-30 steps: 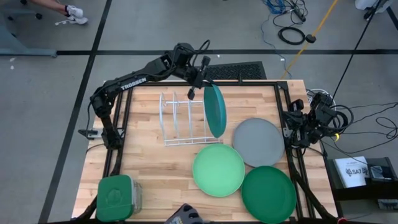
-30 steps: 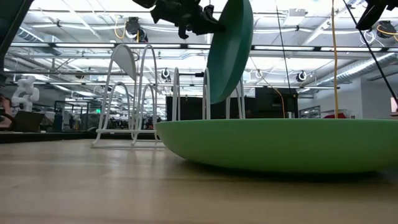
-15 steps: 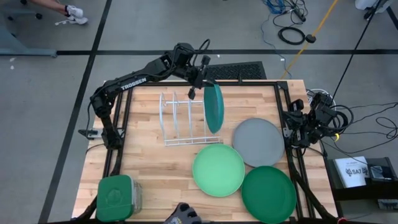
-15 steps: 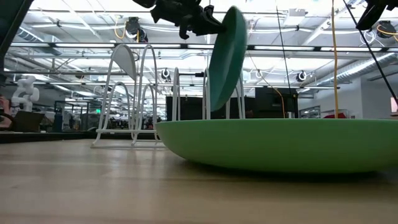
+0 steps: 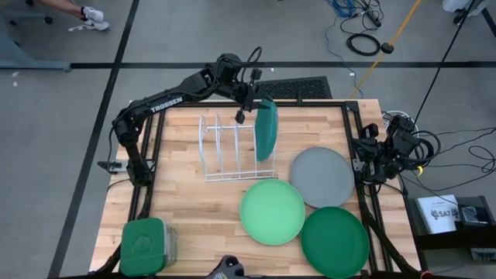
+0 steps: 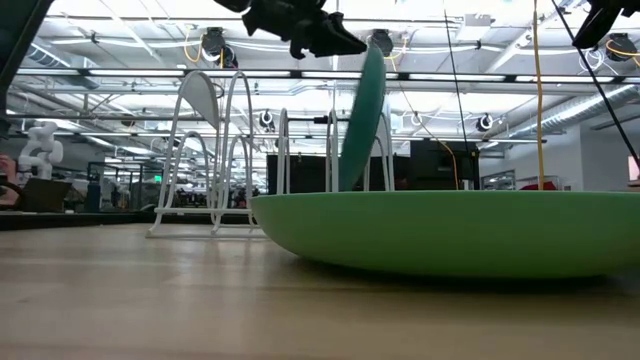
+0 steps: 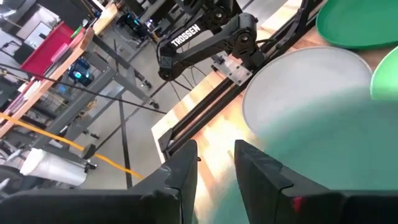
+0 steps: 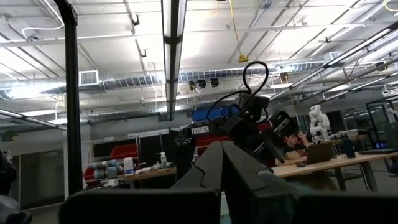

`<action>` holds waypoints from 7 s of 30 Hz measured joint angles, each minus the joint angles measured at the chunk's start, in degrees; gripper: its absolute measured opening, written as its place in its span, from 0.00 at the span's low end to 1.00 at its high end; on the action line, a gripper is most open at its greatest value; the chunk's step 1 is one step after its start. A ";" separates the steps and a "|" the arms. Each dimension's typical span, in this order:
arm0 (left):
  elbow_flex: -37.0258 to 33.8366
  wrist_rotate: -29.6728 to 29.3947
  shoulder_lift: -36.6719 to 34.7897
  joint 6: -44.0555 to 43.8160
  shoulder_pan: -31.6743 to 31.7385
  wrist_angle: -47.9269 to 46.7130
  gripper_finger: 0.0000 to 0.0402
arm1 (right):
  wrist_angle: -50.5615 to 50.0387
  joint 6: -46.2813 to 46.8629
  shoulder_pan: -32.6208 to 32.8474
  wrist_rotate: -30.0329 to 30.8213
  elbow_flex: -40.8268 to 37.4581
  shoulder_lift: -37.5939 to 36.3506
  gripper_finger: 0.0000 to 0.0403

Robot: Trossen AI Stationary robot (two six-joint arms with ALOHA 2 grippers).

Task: Sort dishes
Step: Put the dark blue plate into the dish rack, then put the light green plate into the dish rack

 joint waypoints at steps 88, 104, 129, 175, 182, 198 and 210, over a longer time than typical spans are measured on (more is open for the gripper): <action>-8.70 -40.08 14.87 -26.74 -53.19 -24.16 0.27 | 0.44 2.78 0.02 4.26 0.00 0.02 0.00; -8.70 -37.53 15.21 -28.06 -54.24 -22.59 0.27 | 0.44 2.79 0.02 4.26 0.00 0.00 0.00; -8.68 -44.96 19.33 -26.40 -54.19 -19.26 0.03 | 0.42 3.03 0.02 4.28 0.00 0.01 0.00; -24.98 -61.68 -27.84 -66.96 -46.71 23.52 0.00 | 0.44 3.30 0.02 4.07 0.00 0.02 0.00; -39.95 -73.15 -29.89 -73.53 -45.13 40.64 0.00 | 0.39 4.31 0.02 4.07 0.00 0.00 0.00; -51.80 -77.09 -26.36 -82.01 -44.21 53.28 0.00 | 0.35 4.10 0.02 4.07 0.00 0.02 0.00; -51.84 -75.96 -17.74 -85.06 -42.10 55.14 0.00 | 0.11 3.84 0.01 4.12 0.00 0.02 0.00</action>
